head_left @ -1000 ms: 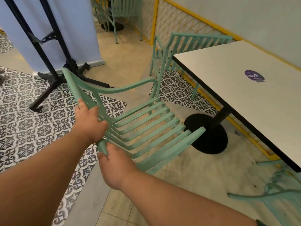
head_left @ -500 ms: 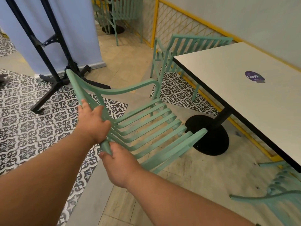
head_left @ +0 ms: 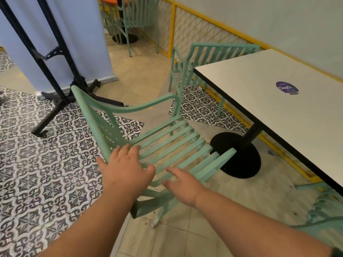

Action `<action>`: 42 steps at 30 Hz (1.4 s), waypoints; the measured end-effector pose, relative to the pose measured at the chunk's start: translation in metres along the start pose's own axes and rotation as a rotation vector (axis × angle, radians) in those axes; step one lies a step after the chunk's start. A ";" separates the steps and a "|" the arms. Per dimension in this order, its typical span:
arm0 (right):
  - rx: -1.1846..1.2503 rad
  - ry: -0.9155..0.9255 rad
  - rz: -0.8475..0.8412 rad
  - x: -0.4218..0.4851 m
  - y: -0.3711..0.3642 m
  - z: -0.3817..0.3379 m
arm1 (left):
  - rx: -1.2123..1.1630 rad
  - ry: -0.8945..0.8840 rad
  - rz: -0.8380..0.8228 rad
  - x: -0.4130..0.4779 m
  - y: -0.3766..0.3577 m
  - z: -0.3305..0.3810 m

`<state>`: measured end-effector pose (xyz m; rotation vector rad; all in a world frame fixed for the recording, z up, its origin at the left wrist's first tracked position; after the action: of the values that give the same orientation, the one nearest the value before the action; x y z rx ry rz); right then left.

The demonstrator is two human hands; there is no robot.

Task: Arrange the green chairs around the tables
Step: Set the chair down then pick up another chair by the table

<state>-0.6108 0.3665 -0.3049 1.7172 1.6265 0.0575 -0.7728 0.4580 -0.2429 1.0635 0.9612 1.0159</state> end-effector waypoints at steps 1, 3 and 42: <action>-0.104 -0.005 -0.005 0.007 0.009 0.011 | -0.010 0.005 0.001 0.002 0.000 0.000; -0.280 -0.032 -0.063 0.019 0.019 0.031 | -0.022 -0.012 0.018 0.005 -0.001 -0.002; -0.394 0.001 -0.208 0.002 -0.009 0.091 | -0.210 0.038 0.006 0.002 -0.002 0.013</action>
<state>-0.5712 0.3241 -0.3753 1.2463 1.6564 0.2602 -0.7598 0.4566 -0.2424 0.8762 0.8612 1.1191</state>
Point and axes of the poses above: each hand's wrist, its own x-axis towards the middle knuckle, its own y-axis out of the back of the hand, z = x × y, the point moved 2 cm from there along x, towards the middle knuckle, and after that the axes turned 4 degrees about y, right-handed, at the moved point
